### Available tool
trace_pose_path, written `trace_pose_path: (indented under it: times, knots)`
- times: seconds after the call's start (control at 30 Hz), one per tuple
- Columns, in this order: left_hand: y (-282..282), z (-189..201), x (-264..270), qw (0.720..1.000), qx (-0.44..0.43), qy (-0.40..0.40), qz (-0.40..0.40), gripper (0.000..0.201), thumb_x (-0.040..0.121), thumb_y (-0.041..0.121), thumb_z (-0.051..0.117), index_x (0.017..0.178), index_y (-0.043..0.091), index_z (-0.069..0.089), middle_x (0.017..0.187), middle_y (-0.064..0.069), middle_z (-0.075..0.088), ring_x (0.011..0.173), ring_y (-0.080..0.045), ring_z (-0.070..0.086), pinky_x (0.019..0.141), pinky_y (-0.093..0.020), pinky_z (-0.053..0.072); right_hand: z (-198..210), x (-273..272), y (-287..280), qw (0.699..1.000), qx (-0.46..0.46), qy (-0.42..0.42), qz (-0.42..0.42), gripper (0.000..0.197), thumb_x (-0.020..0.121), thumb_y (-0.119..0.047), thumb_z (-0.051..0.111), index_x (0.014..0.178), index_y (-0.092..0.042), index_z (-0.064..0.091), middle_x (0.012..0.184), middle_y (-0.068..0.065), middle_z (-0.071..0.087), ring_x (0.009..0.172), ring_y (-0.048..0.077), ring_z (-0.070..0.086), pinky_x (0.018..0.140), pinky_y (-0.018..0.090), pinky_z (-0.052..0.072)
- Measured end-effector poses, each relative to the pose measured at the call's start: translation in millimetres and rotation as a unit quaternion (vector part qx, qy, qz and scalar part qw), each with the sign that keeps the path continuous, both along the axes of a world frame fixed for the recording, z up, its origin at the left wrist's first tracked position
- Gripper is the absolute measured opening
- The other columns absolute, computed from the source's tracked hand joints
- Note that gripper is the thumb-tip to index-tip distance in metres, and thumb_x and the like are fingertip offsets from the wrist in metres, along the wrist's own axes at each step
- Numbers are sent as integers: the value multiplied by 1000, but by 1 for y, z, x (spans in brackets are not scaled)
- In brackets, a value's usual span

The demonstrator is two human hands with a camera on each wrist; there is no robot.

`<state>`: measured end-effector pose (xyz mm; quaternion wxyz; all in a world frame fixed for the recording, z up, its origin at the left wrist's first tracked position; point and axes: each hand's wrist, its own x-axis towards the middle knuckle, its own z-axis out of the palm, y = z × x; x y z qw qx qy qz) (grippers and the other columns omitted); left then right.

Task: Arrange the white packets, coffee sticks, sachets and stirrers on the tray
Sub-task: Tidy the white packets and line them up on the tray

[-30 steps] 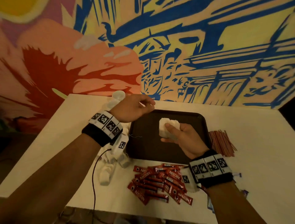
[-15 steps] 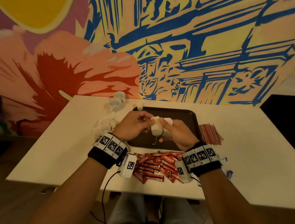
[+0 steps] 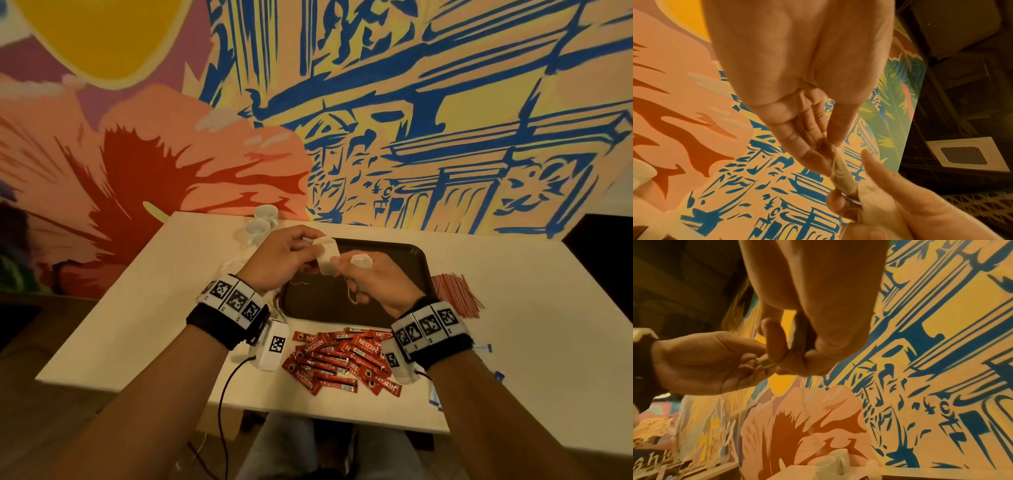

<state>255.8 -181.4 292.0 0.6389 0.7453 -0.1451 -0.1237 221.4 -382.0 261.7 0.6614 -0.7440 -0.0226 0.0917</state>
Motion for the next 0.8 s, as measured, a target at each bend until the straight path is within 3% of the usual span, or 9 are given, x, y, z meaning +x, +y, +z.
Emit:
trace_pose_path:
  times: [0.07,0.17,0.37,0.43,0.5,0.57,0.67,0.8]
  knots:
    - [0,-1,7,1000,12,-6,-1,13,95,8,65,105,15,69,92,-5,76,85,-19,73,77,-31,61,1,7,0,1000,-28,-7,-4,17,95,-30,72,96,-13,74,62,-1,54,53,11,46,47,22,38]
    - [1,0,18,999,41,-19,0,10,93,10,68,102,14,71,83,0,72,74,-10,69,72,-25,60,2,17,-4,998,-61,-20,-9,21,94,-28,74,97,-8,74,61,0,54,51,10,46,46,20,38]
    - [6,5,45,983,153,-99,-35,18,92,12,70,110,6,73,88,-8,71,70,-11,66,72,-23,58,0,36,-4,994,-108,-27,11,22,94,-30,74,94,-8,74,59,-5,57,48,5,49,45,19,39]
    - [7,5,56,974,184,-127,-48,19,92,14,70,110,9,74,90,-8,73,71,-10,66,71,-24,58,-2,43,-4,993,-112,-25,15,20,96,-32,70,99,-12,73,69,-1,65,53,5,52,47,19,42]
    - [7,5,71,964,211,-154,-43,15,93,17,70,107,12,74,90,-6,73,73,-15,67,70,-28,58,-6,53,-6,993,-116,-4,10,13,100,-30,64,105,-20,71,90,2,72,63,11,54,53,21,47]
    - [10,4,93,953,246,-177,-22,13,94,19,69,105,17,73,91,-1,71,77,-18,68,72,-33,58,-11,64,-9,993,-111,43,-11,11,103,-23,58,109,-23,66,100,2,69,69,14,55,59,24,50]
    - [14,-5,130,939,286,-189,17,12,94,19,68,104,19,72,91,1,70,80,-17,67,77,-40,59,-18,81,-14,991,-77,98,-37,20,106,-15,47,119,-17,62,109,6,65,74,15,56,65,26,51]
    - [14,-24,178,920,340,-184,60,10,93,19,67,102,21,71,95,0,71,85,-17,66,81,-35,56,-28,104,-25,990,-19,131,-52,25,106,-10,47,127,-10,60,122,16,64,103,24,62,92,41,56]
